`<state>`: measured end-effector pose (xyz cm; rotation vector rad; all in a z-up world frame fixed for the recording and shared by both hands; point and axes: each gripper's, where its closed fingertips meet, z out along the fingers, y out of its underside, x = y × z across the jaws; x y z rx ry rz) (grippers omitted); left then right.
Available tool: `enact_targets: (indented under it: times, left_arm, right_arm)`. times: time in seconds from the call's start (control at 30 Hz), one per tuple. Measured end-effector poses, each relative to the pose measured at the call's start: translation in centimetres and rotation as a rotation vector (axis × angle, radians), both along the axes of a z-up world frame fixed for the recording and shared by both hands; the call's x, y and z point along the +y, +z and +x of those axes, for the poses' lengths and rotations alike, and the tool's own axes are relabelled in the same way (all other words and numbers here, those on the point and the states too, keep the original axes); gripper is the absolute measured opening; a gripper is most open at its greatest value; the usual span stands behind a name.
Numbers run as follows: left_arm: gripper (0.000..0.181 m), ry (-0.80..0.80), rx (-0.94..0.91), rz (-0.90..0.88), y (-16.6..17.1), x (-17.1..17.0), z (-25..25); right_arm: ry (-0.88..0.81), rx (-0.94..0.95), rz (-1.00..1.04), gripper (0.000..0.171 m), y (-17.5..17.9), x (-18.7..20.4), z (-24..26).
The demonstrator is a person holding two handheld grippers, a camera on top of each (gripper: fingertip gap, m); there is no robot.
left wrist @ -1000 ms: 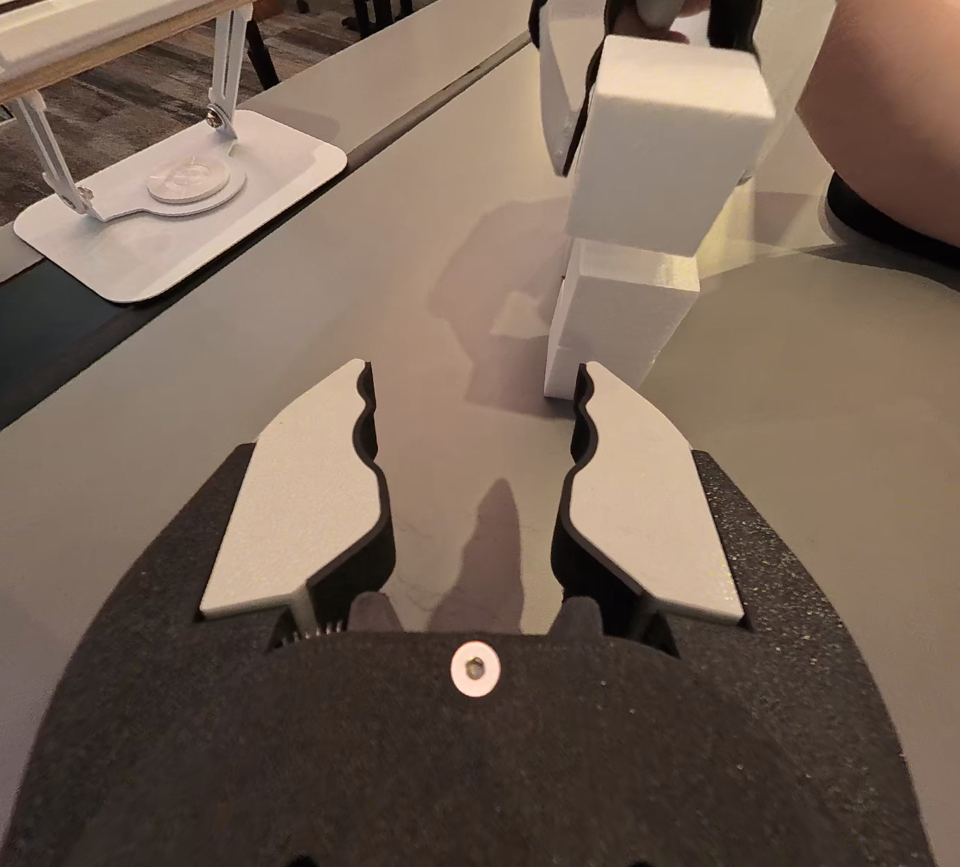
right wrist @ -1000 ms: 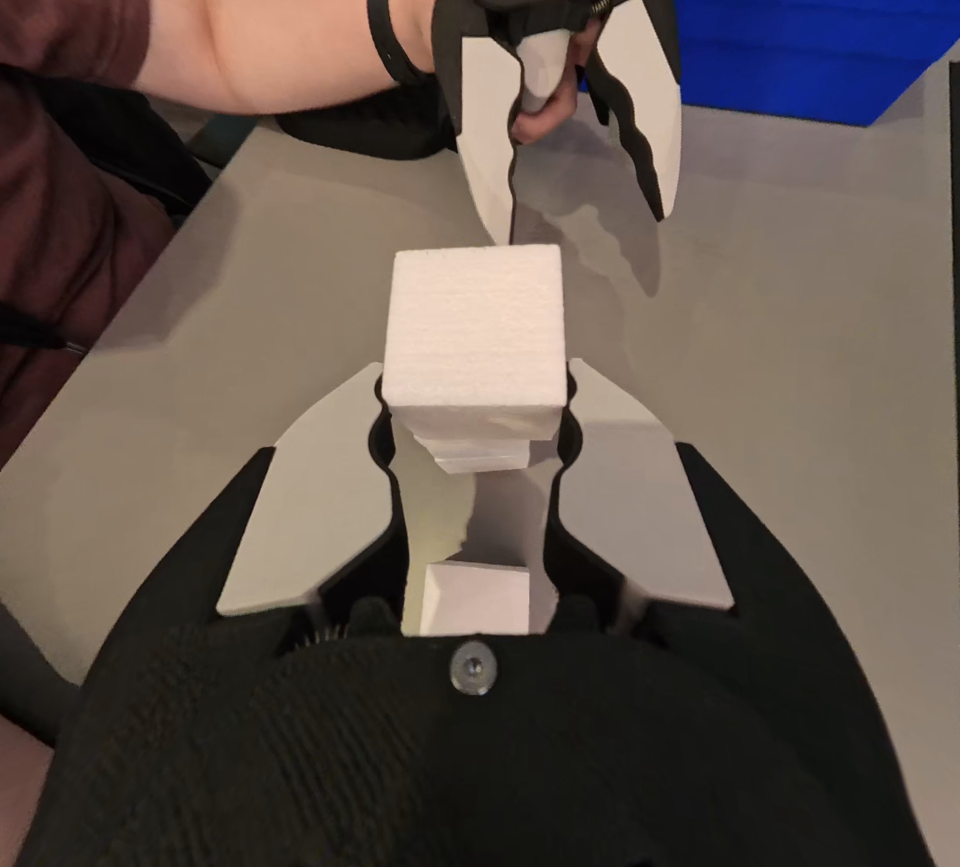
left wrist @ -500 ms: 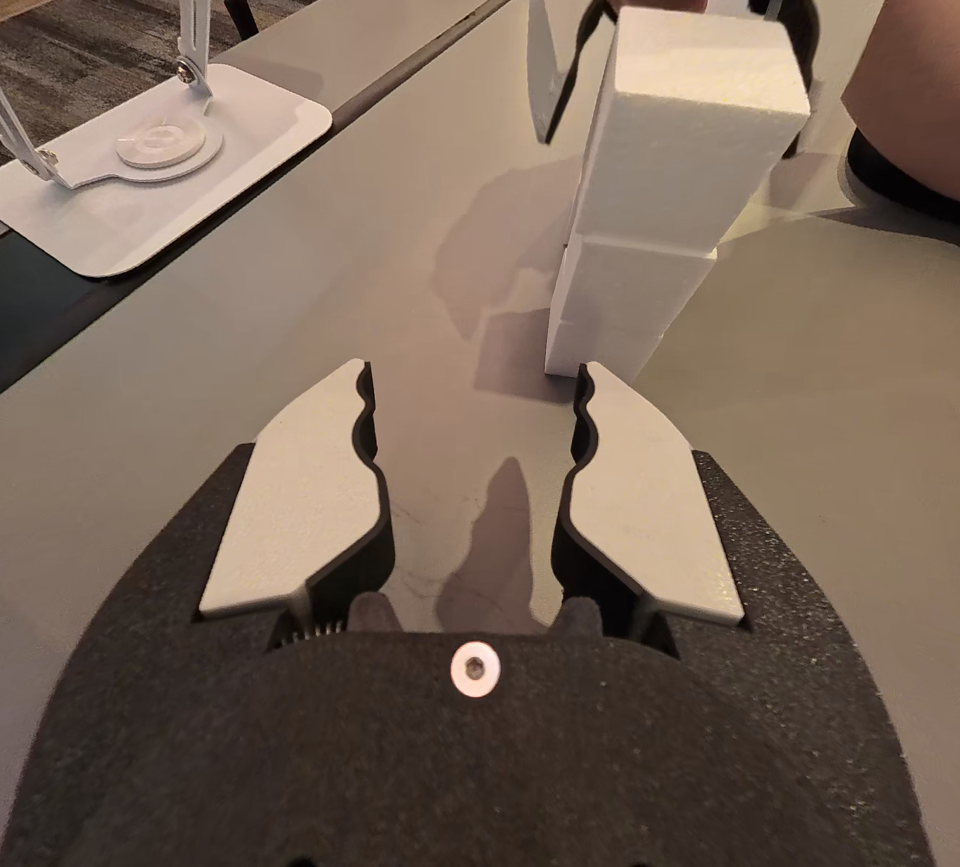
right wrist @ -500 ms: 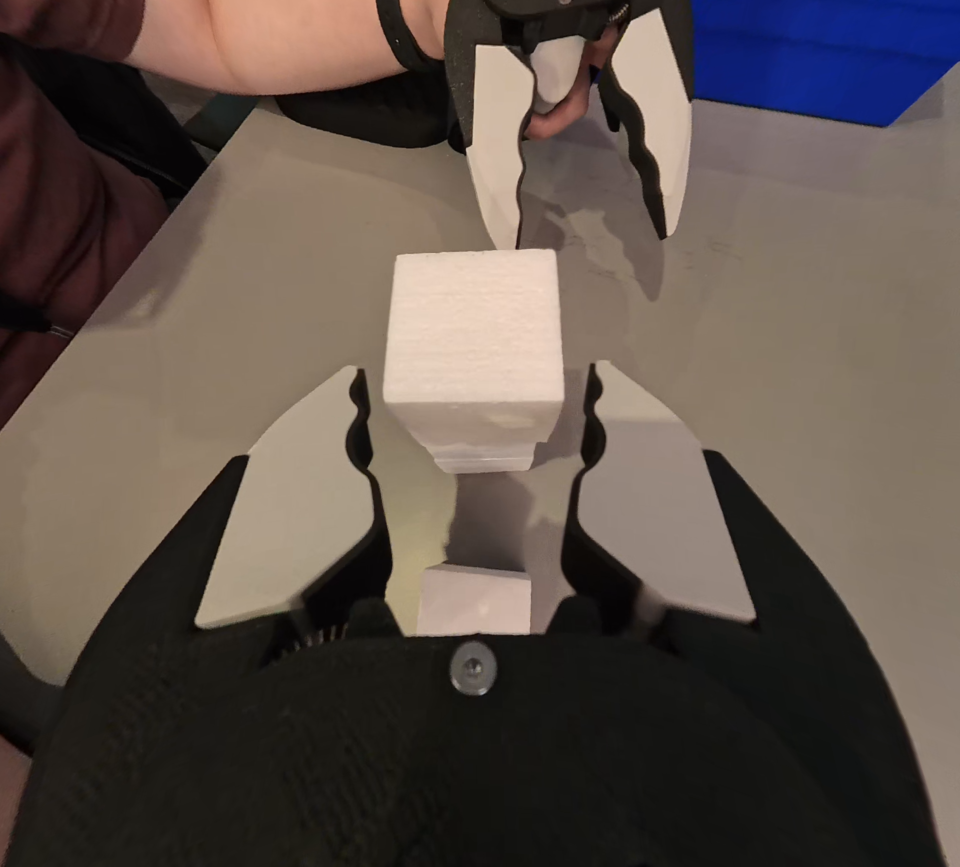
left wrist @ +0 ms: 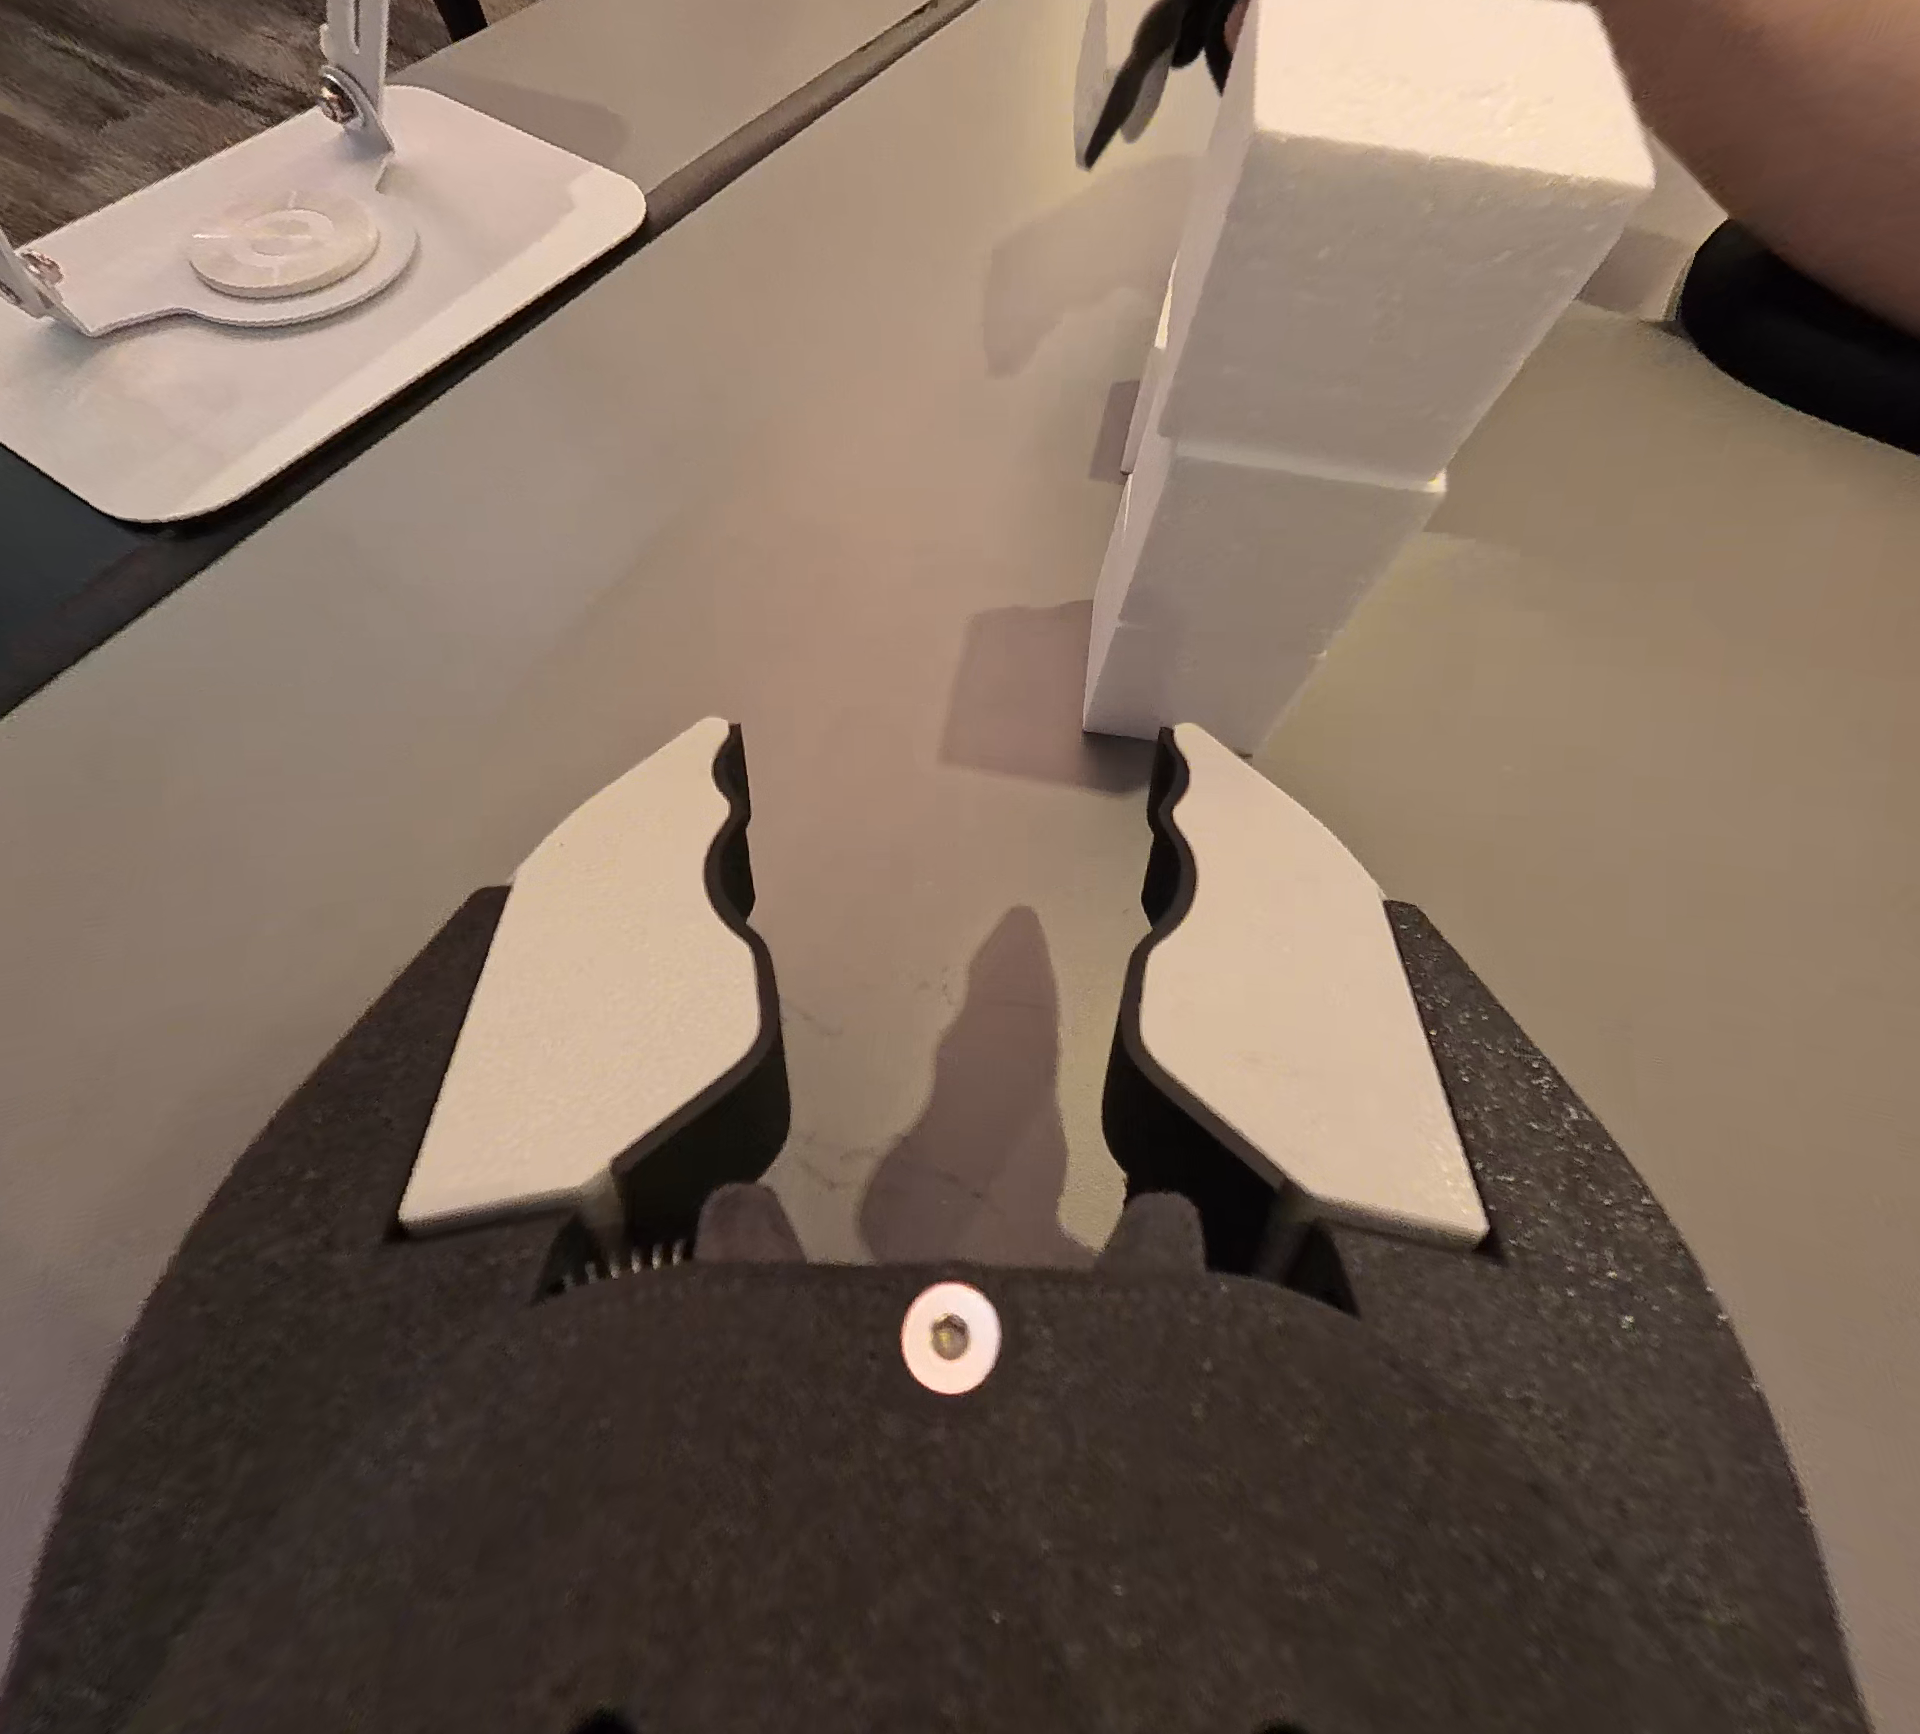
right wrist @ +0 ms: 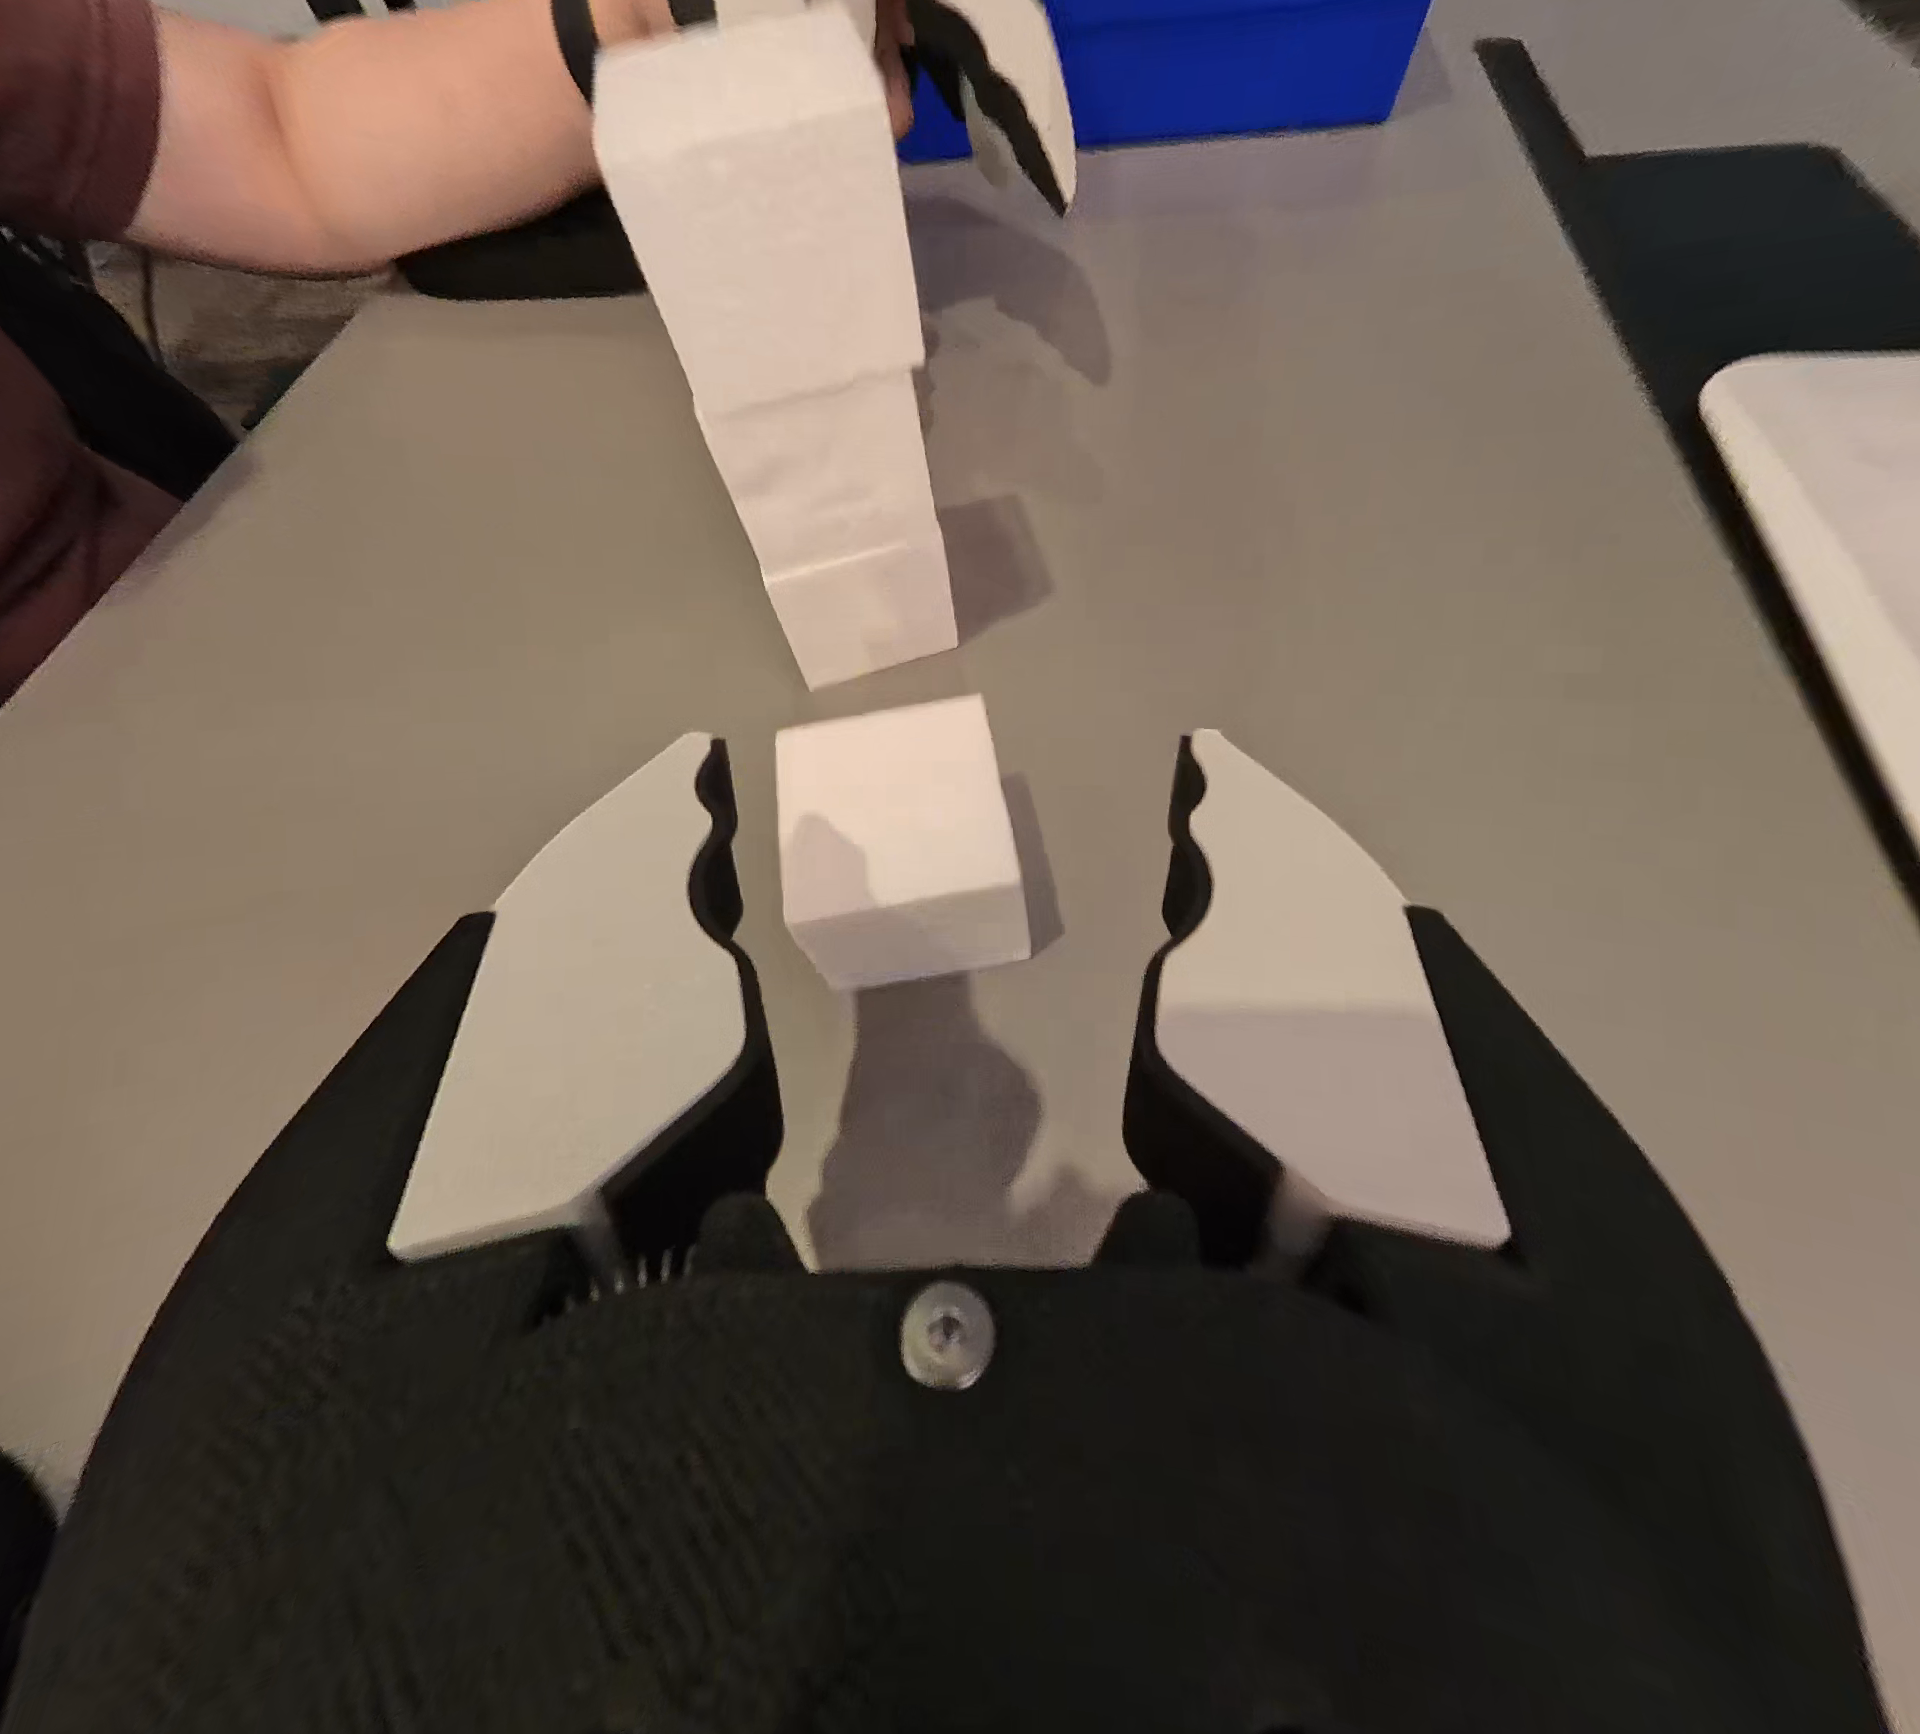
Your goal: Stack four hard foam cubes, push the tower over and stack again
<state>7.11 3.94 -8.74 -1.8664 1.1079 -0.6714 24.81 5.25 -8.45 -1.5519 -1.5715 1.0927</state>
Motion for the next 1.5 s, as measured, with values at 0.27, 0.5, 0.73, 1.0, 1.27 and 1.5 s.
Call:
enact_targets:
  times: [0.27,0.5,0.73,1.0,1.27,1.5]
  left_arm:
    - [0.078,0.025,0.033,0.000,-0.6,0.4,-0.5]
    - [0.075,0.017,0.020,-0.005,-0.5,0.2,-0.3]
    - [0.075,0.010,0.026,0.001,-0.4,0.0,-0.1]
    - [0.075,0.026,0.003,-0.003,0.1,0.4,-0.7]
    - [0.073,0.040,-0.068,-0.021,1.2,0.6,-1.1]
    - [0.073,0.023,-0.048,-0.023,0.9,0.2,-0.9]
  right_arm:
    - [0.013,-0.145,0.013,0.085,-3.6,-0.2,0.3]
    - [0.020,-0.195,0.036,0.083,-4.9,-0.3,-0.5]
    - [0.059,-0.228,-0.006,0.062,-5.7,-1.0,-0.7]
    - [-0.008,-0.123,-0.028,0.061,-1.1,-0.7,0.2]
    - [-0.067,0.119,0.050,0.061,12.1,-2.4,-3.2]
    - [0.047,-0.042,0.040,0.062,12.8,-4.2,-8.3]
